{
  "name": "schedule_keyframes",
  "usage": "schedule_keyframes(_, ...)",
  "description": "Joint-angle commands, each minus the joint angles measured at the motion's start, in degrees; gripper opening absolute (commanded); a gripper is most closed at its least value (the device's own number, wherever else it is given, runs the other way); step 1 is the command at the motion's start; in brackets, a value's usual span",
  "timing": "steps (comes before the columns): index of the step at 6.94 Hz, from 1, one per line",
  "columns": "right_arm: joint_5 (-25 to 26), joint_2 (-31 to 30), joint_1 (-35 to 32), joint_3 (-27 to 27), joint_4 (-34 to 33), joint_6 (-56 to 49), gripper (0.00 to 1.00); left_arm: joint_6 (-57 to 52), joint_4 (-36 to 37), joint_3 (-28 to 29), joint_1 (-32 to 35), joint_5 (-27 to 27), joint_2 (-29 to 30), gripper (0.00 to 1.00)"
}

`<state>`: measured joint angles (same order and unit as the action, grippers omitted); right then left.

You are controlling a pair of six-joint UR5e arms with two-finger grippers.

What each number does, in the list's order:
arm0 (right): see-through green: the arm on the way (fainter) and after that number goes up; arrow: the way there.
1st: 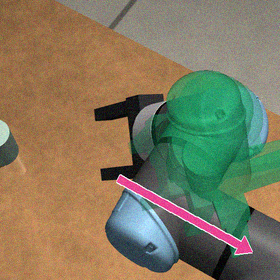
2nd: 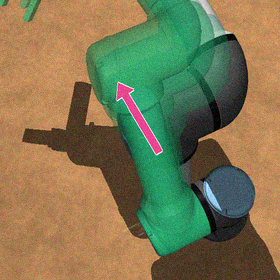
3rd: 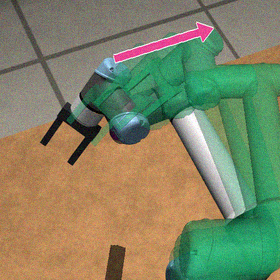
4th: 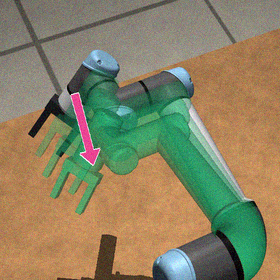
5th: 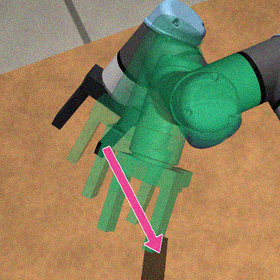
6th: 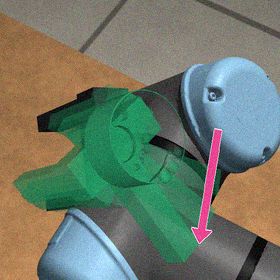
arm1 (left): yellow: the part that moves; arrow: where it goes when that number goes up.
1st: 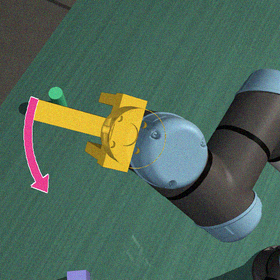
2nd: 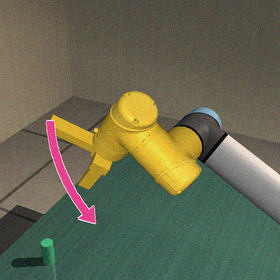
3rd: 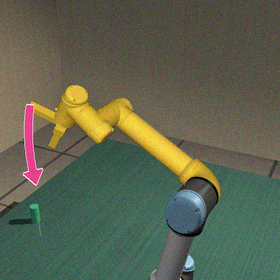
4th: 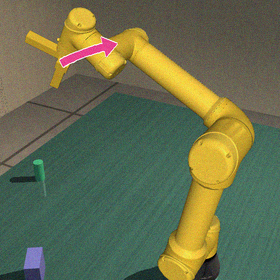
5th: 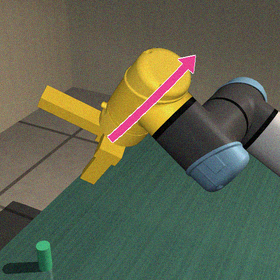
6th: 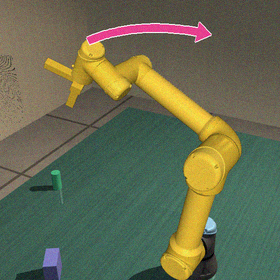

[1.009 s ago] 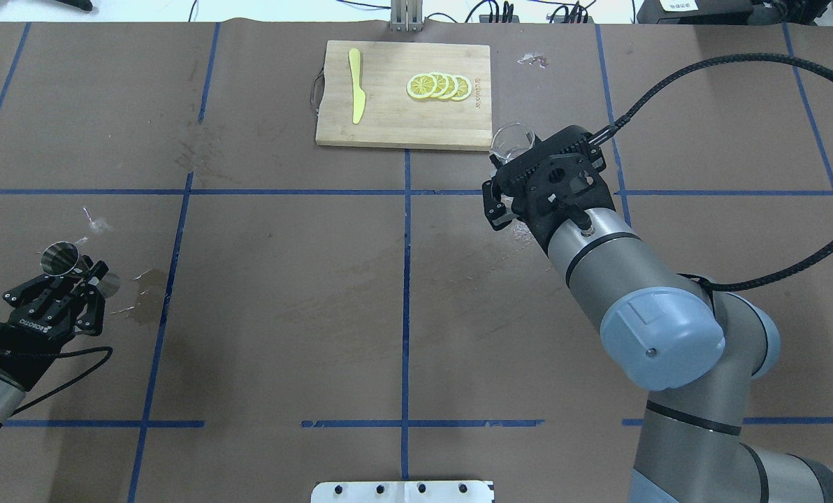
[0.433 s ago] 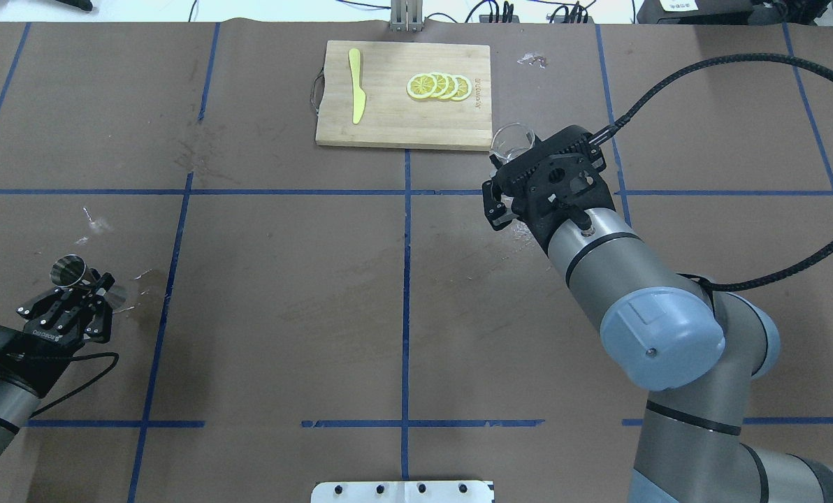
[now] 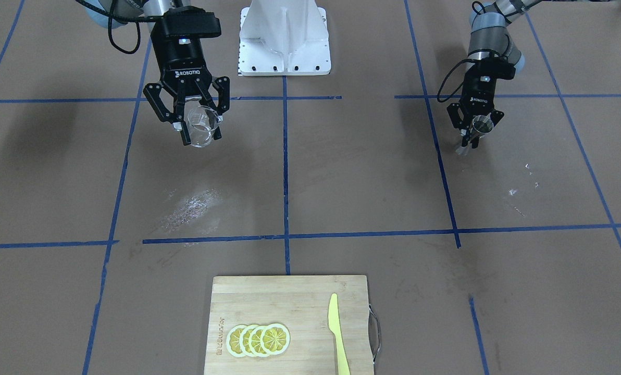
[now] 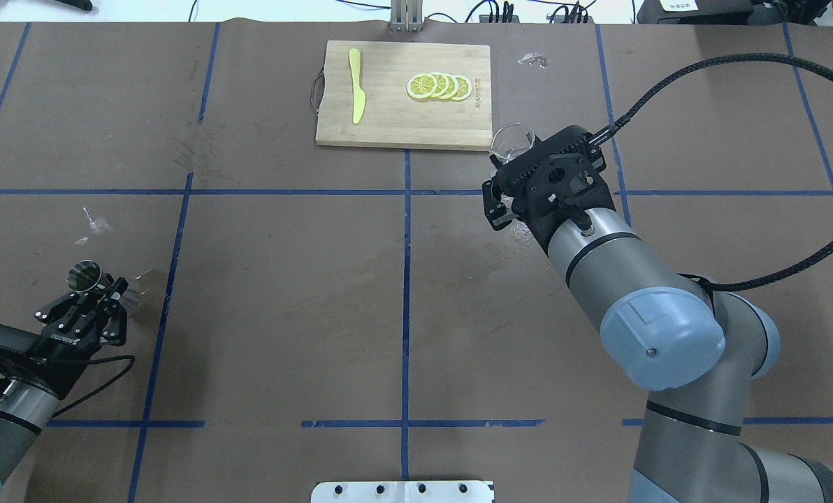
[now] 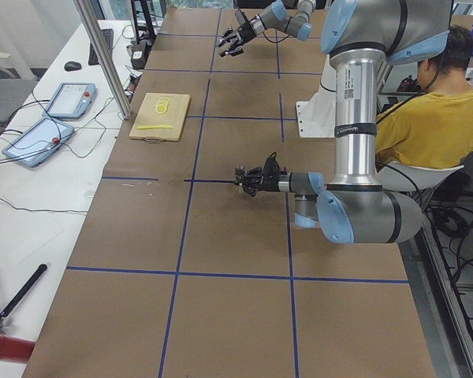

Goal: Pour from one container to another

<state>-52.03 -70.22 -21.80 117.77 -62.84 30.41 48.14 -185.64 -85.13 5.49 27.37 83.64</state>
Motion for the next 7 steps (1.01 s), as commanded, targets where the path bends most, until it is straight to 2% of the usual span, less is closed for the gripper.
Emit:
schedule_keyframes(1,0.0,0.0,0.09,0.0,0.0,0.0,0.0,-0.07,0.01,0.32,-0.48,-0.3,0.47,0.0)
schedule_keyframes(7,0.0,0.0,0.0,0.0,0.0,0.0,0.0,-0.07,0.36,0.93,-2.06,-0.21,1.44,0.0)
